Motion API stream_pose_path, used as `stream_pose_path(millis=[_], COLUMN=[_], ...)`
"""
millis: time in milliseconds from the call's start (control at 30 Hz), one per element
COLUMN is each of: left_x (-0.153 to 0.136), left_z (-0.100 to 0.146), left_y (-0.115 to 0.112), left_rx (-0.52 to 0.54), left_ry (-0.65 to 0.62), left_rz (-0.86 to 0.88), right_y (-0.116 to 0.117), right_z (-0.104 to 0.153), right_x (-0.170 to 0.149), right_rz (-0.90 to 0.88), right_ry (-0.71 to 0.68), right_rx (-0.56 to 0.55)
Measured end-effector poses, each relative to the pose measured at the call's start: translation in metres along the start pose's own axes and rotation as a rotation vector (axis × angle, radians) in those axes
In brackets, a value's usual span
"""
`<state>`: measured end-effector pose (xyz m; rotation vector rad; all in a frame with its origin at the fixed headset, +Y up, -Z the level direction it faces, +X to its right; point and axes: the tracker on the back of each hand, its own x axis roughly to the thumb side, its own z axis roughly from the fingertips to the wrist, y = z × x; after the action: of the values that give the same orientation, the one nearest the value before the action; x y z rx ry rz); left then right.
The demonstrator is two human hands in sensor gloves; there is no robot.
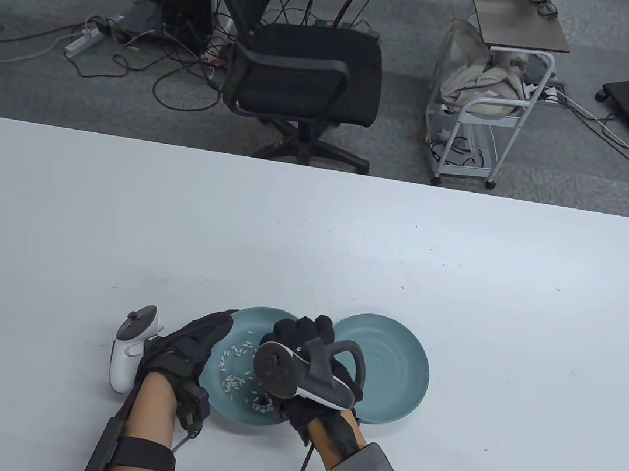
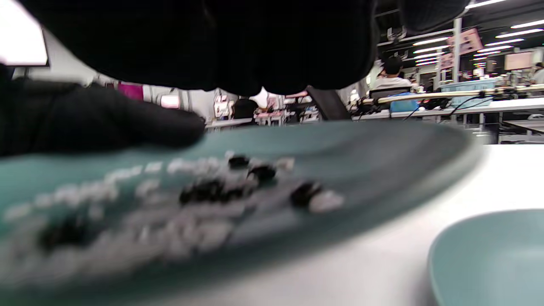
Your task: Pick coffee beans with hand pinch into plate
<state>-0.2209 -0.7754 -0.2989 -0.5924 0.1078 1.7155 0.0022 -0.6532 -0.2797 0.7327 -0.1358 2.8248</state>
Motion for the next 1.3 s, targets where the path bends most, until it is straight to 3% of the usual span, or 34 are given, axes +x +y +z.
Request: stream_pose_path(millis=[200,367,533,667,900,1300], left_x=[0.0,-0.002,-0.003,-0.003,-0.003,-0.004], left_z=[0.002,0.001,-0.001,0.0,0.002,0.002], left_y=[0.001,0.0,0.002,0.003,0.003,0.004], left_rx=[0.036,0.032,0.039,0.041,0.041,0.044], left_ry=[-0.001,0.004,0.01,0.012,0.003,0.003], left_rz=[-0.014,-0.017,-0.016,-0.023,-0.027,-0.003], right_y=[-0.015,0.006,0.039,0.054,0.064,0.056], right_z=[0.005,0.011,0.014,0.01,0.009,0.011], right_x=[-0.054,-0.108,-0.133,-0.134,-0.131,-0.132], right_rz=[-0.044,0.017,0.139,0.259,0.286,0.347], right_ry=[0.164,0.354,0.464,0.489,0.495,0.536], right_rx=[-0.053,0.037,0.197,0.293,0.352,0.388])
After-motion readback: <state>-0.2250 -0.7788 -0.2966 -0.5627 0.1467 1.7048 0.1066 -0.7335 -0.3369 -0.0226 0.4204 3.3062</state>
